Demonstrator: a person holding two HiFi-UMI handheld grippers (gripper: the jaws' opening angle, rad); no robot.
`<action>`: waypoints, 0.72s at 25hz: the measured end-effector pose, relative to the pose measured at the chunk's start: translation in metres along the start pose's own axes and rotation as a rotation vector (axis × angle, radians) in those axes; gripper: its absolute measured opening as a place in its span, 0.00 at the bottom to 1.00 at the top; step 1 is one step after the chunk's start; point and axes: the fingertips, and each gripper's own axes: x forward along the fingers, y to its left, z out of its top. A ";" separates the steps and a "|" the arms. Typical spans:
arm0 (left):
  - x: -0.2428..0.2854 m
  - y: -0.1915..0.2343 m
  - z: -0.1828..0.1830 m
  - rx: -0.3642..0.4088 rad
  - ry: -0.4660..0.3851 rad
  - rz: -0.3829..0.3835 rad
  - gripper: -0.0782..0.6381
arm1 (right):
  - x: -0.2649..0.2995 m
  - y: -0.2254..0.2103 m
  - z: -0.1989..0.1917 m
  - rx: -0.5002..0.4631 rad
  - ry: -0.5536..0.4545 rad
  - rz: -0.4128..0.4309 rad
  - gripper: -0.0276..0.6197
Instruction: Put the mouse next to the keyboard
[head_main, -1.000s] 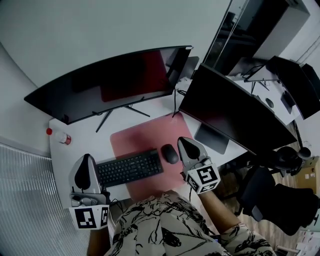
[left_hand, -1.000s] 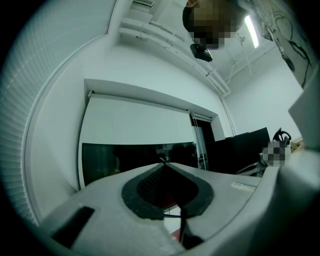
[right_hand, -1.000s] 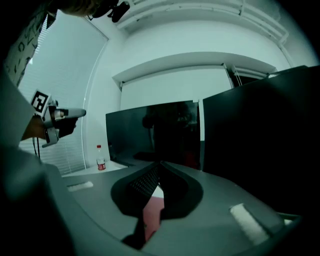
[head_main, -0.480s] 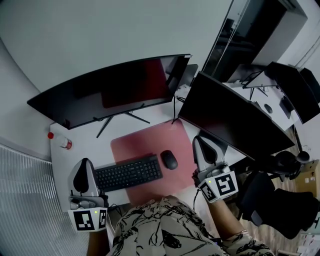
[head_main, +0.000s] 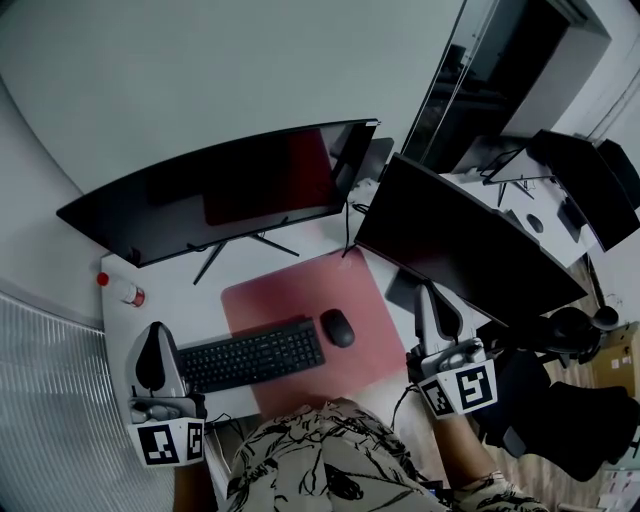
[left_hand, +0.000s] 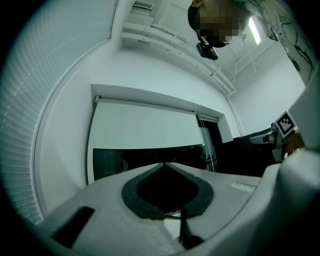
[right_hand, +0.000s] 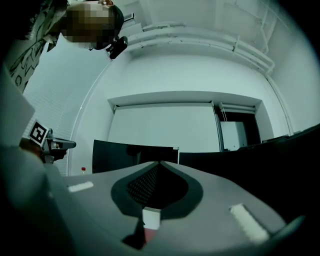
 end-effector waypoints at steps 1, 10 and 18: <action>0.000 0.000 0.000 0.003 0.002 0.002 0.11 | -0.002 -0.003 0.002 -0.003 -0.002 -0.007 0.05; -0.007 0.014 -0.004 0.016 0.009 0.047 0.11 | -0.020 -0.030 -0.001 0.007 -0.007 -0.115 0.05; -0.017 0.032 -0.010 0.036 0.030 0.089 0.11 | -0.022 -0.040 -0.007 -0.016 0.014 -0.135 0.05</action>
